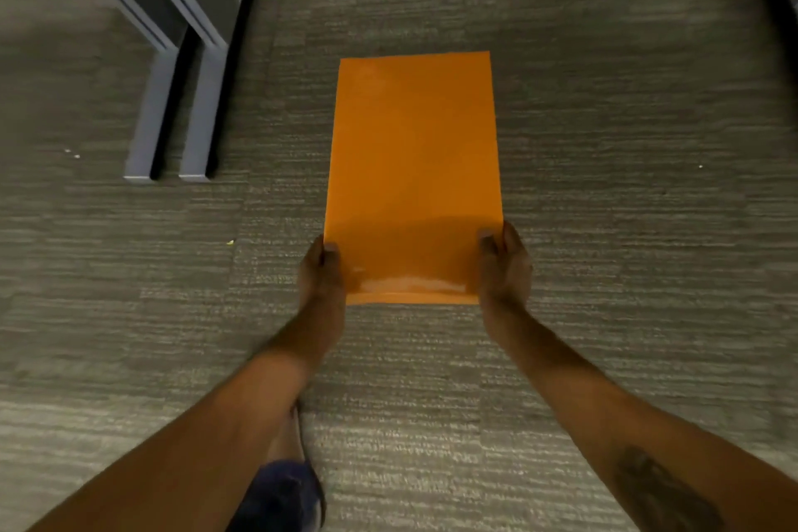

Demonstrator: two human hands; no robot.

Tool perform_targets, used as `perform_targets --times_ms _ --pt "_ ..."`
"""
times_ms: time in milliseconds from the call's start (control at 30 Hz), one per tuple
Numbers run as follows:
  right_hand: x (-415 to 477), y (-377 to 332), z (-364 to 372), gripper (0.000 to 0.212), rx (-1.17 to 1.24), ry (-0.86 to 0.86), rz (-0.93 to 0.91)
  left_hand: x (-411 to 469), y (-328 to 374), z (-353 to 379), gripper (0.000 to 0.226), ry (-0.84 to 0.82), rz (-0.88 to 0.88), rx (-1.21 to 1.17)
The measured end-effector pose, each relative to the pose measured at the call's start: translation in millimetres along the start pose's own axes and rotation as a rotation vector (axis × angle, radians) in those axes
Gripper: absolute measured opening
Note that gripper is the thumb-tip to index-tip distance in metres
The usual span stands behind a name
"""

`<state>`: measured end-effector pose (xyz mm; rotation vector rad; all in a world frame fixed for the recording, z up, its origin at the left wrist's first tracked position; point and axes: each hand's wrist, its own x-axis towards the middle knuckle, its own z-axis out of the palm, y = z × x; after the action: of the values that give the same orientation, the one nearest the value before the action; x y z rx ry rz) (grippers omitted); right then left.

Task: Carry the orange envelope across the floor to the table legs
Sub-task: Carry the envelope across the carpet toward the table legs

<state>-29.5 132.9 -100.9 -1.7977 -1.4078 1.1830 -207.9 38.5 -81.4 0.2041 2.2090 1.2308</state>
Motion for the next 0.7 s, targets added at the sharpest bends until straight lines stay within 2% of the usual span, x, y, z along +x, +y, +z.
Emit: perform_targets --times_ms 100,367,700 --pt "15 -13 28 0.026 0.04 -0.015 -0.002 34 9 -7 0.035 0.0 0.031 0.056" --pt "41 -43 88 0.024 0.028 -0.001 -0.021 108 19 -16 0.038 0.01 0.065 0.146" --pt "55 -58 132 0.023 -0.04 0.012 -0.059 150 18 -23 0.035 0.031 0.085 0.17"
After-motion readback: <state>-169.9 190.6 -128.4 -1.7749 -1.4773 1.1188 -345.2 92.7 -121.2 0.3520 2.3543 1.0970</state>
